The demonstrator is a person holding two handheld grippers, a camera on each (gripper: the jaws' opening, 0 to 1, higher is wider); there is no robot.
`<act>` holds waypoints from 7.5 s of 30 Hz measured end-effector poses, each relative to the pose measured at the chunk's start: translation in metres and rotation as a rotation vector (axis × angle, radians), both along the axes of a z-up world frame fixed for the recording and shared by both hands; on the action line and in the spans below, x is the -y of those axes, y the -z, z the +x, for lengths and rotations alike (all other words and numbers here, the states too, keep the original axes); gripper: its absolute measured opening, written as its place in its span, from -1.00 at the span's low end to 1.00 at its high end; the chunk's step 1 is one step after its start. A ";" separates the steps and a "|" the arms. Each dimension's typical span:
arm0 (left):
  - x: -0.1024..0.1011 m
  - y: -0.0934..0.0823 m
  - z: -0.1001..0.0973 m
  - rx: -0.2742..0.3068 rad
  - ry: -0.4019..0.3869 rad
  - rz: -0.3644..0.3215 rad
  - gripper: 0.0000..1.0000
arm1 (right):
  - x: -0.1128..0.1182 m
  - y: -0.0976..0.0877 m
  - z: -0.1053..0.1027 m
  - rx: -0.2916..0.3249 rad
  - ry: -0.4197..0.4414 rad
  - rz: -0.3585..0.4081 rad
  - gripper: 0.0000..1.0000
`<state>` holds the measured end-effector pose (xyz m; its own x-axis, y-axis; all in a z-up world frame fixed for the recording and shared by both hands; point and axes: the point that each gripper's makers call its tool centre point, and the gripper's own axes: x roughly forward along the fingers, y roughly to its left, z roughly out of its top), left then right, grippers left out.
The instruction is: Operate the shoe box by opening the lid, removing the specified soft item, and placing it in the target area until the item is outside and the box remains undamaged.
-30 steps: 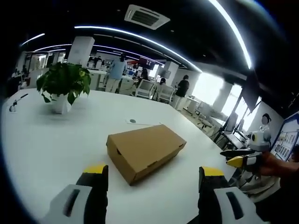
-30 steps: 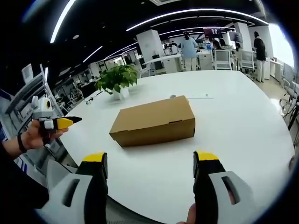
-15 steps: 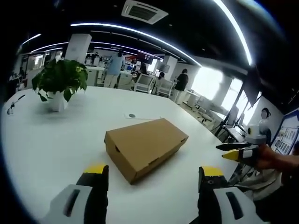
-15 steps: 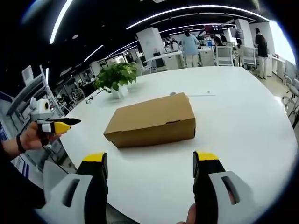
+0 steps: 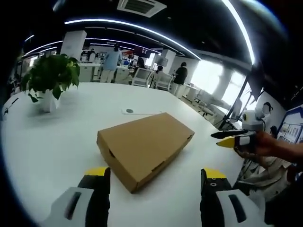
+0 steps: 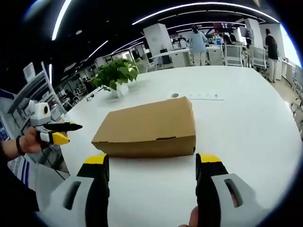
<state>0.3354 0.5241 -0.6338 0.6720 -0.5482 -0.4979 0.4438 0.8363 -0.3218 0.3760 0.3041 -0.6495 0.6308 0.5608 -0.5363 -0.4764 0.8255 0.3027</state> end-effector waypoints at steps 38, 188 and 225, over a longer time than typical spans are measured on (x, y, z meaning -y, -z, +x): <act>0.000 0.070 0.053 -0.067 -0.037 0.074 0.33 | -0.013 0.059 0.064 -0.062 0.068 -0.039 0.30; -0.138 -0.043 0.000 0.169 -0.271 0.267 -0.74 | -0.131 -0.095 0.054 0.273 -0.033 -0.023 -0.08; -0.154 -0.052 0.026 0.137 -0.301 0.316 -0.86 | -0.129 -0.111 0.075 0.273 -0.055 0.042 0.06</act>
<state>0.3610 0.6785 -0.5821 0.8493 -0.1539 -0.5050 0.1865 0.9824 0.0143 0.4505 0.4329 -0.5386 0.7170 0.6161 -0.3259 -0.5885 0.7857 0.1905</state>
